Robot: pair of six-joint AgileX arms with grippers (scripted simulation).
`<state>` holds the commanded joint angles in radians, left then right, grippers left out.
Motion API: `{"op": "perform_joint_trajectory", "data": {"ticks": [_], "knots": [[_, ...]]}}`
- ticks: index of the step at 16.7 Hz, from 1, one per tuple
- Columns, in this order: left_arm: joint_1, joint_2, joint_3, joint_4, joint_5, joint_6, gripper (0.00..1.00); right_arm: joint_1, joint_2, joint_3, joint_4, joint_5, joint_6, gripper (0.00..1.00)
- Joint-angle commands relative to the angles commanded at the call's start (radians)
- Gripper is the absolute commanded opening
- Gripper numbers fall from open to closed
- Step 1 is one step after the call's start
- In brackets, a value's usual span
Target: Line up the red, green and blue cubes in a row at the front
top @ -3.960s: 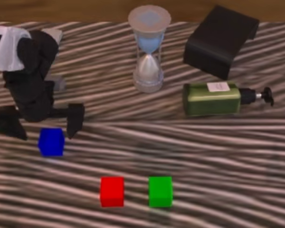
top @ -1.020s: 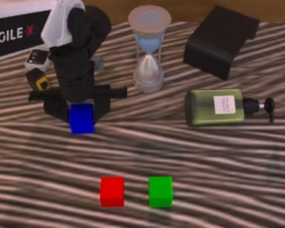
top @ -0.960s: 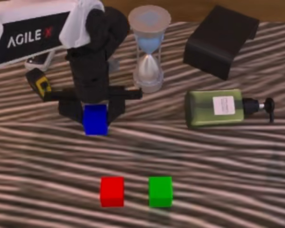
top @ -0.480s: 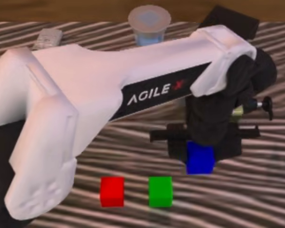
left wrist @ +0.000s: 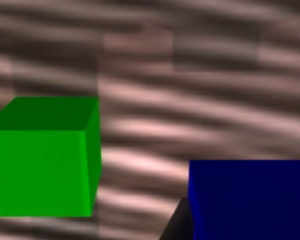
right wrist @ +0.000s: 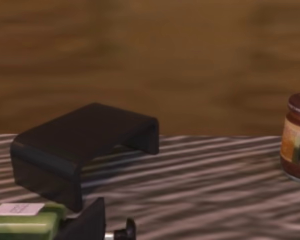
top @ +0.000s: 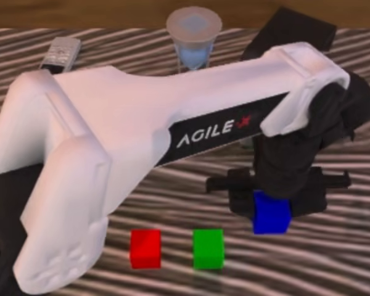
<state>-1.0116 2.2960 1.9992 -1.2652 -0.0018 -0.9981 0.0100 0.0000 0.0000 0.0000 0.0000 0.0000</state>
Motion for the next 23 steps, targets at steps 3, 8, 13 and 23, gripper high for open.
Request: {"op": "perform_joint_trajectory", "data": {"ticks": [3, 8, 13, 23], "knots": [[0.0, 0.02, -0.077, 0.097, 0.0, -0.002, 0.0, 0.0, 0.0, 0.0, 0.0, 0.0, 0.0, 1.0], [-0.003, 0.049, -0.18, 0.227, 0.0, -0.005, 0.0, 0.0, 0.0, 0.0, 0.0, 0.0, 0.0, 1.0], [-0.003, 0.049, -0.18, 0.227, 0.0, -0.005, 0.15, 0.0, 0.0, 0.0, 0.0, 0.0, 0.0, 1.0], [-0.003, 0.049, -0.18, 0.227, 0.0, -0.005, 0.9, 0.0, 0.0, 0.0, 0.0, 0.0, 0.0, 1.0]]}}
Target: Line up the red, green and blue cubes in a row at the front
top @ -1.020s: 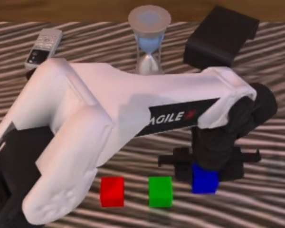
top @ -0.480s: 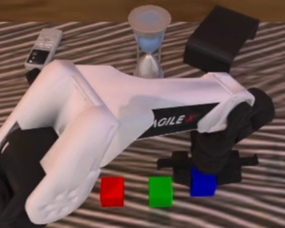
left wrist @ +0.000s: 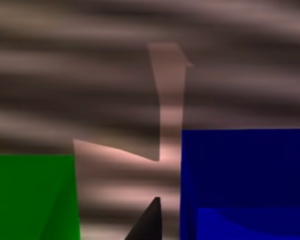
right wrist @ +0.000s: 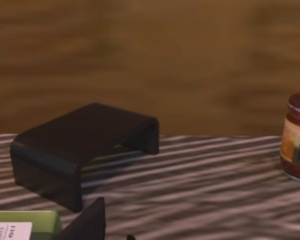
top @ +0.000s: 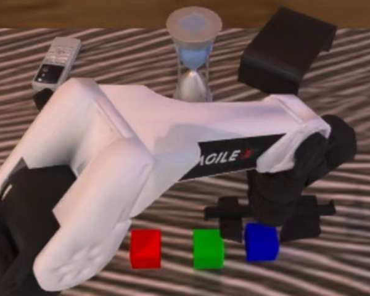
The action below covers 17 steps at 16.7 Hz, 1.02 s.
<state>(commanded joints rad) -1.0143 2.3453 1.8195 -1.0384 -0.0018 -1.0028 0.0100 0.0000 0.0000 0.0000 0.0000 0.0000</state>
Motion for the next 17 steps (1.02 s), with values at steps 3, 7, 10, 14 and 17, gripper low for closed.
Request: {"op": "perform_joint_trajectory", "data": {"ticks": [3, 7, 10, 14, 17], "knots": [[0.0, 0.0, 0.0, 0.0, 0.0, 0.0, 1.0, 0.0, 0.0, 0.0, 0.0, 0.0, 0.0, 1.0], [0.0, 0.0, 0.0, 0.0, 0.0, 0.0, 1.0, 0.0, 0.0, 0.0, 0.0, 0.0, 0.0, 1.0], [0.002, 0.0, 0.0, 0.0, 0.0, 0.0, 1.0, 0.0, 0.0, 0.0, 0.0, 0.0, 0.0, 1.0], [0.005, -0.013, 0.064, -0.077, 0.0, -0.002, 1.0, 0.0, 0.0, 0.0, 0.0, 0.0, 0.0, 1.0], [0.014, -0.038, 0.148, -0.198, 0.0, -0.004, 1.0, 0.0, 0.0, 0.0, 0.0, 0.0, 0.0, 1.0]]}}
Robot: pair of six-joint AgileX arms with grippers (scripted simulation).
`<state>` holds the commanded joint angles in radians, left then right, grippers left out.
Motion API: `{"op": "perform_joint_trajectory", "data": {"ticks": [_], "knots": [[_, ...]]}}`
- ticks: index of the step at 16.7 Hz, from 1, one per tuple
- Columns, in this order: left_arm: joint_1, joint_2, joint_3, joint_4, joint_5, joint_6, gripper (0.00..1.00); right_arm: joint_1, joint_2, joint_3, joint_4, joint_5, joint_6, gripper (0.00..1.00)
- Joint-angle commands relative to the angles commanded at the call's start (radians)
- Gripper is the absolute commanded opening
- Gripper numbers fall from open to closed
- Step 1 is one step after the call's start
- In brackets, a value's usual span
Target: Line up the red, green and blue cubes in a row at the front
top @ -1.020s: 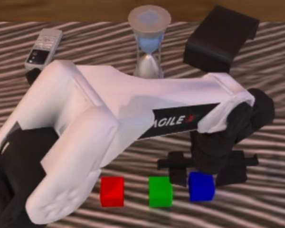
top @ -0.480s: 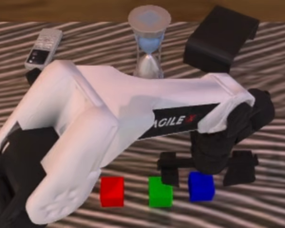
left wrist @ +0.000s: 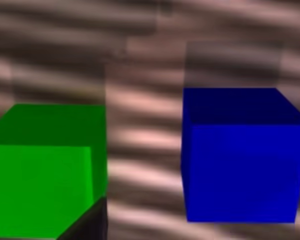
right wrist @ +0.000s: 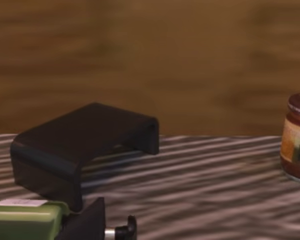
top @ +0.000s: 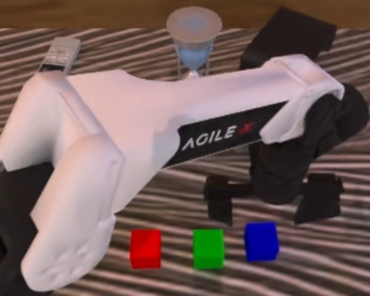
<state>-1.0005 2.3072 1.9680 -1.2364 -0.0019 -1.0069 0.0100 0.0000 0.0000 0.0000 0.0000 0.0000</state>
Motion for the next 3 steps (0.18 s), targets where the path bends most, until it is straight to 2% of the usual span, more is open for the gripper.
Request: {"op": "perform_joint_trajectory", "data": {"ticks": [3], "knots": [[0.005, -0.017, 0.039, -0.044, -0.001, 0.001, 1.0, 0.0, 0.0, 0.0, 0.0, 0.0, 0.0, 1.0]]}}
